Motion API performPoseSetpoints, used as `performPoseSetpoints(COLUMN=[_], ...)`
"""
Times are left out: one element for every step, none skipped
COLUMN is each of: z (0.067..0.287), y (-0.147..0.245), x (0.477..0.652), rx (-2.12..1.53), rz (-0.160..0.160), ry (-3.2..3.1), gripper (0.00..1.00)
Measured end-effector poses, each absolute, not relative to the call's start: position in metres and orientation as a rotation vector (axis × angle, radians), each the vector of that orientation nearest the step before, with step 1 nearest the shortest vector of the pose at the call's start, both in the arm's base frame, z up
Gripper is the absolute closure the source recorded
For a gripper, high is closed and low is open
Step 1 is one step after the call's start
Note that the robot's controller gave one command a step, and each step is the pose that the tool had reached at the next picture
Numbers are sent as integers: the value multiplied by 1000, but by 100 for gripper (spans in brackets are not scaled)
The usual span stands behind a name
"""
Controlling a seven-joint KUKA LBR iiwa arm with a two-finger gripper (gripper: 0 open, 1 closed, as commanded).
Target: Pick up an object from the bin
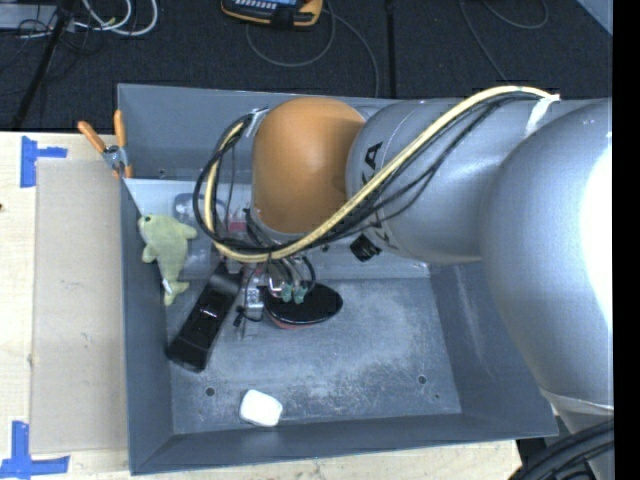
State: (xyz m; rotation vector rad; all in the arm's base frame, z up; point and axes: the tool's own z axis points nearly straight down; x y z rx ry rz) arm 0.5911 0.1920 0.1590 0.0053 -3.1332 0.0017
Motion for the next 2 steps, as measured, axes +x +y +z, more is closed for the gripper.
performPoseSetpoints(z=[164, 125], y=[191, 214], x=[593, 599], rx=[-1, 273], rz=[0, -1], ry=[-3140, -3132], gripper=[0, 0])
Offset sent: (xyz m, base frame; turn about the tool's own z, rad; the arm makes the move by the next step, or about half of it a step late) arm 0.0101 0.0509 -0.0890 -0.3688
